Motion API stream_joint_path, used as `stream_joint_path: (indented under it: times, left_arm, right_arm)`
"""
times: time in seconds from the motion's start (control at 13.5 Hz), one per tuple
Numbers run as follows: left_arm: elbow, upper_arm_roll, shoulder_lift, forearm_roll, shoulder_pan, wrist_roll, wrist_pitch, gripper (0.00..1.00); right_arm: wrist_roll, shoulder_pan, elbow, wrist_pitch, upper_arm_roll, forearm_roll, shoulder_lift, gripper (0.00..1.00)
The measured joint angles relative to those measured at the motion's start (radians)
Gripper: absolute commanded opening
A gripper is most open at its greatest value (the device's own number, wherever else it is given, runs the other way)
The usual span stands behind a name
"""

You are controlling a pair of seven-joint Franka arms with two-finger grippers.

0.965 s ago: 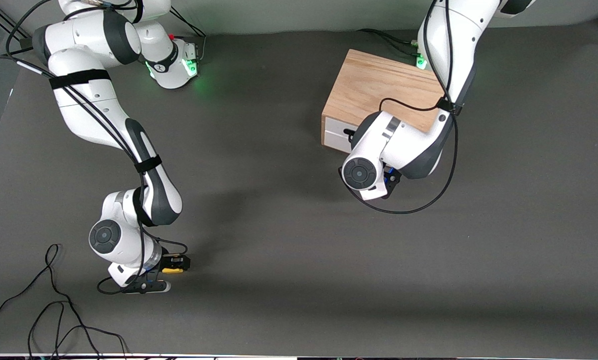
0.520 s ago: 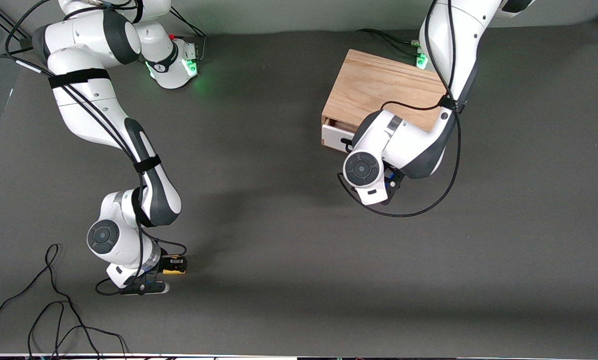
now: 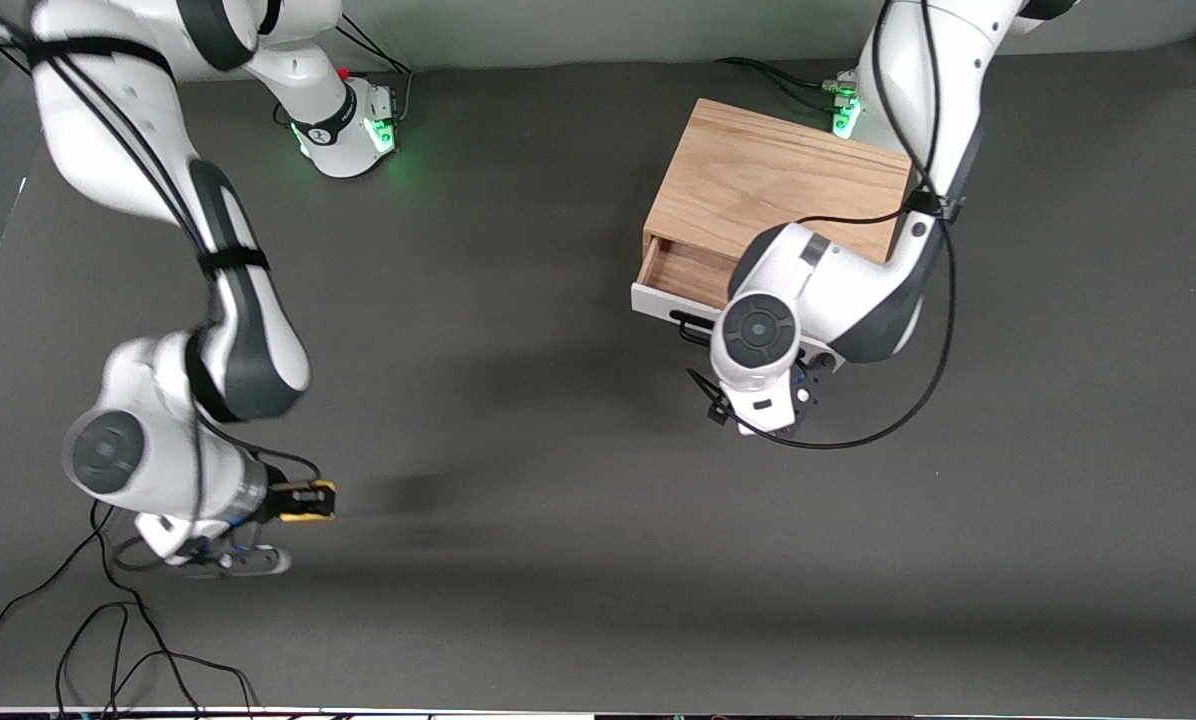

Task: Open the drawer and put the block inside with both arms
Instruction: 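Grasp the cube with the right gripper while the left gripper pulls the drawer open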

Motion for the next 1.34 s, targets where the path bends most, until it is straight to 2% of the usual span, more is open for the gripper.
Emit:
stream_joint_path:
  times: [0.45, 0.74, 0.97, 1.34]
  left_arm:
    - [0.057, 0.001, -0.002, 0.0, 0.029, 0.06, 0.059, 0.98]
    - [0.063, -0.002, -0.002, 0.0, 0.028, 0.06, 0.053, 0.98]
    - [0.095, -0.005, -0.026, 0.0, 0.029, 0.07, -0.033, 0.98]
    - [0.192, 0.001, -0.193, -0.059, 0.088, 0.252, -0.311, 0.99]
  right_arm:
    - [0.0, 0.0, -0.032, -0.286, -0.003, 0.0, -0.252, 0.2]
    - [0.0, -0.002, -0.233, -0.298, -0.047, 0.003, -0.447, 0.2]
    - [0.0, -0.003, -0.373, -0.292, -0.08, 0.008, -0.566, 0.2]
    - [0.0, -0.003, -0.483, -0.274, -0.09, 0.01, -0.668, 0.2]
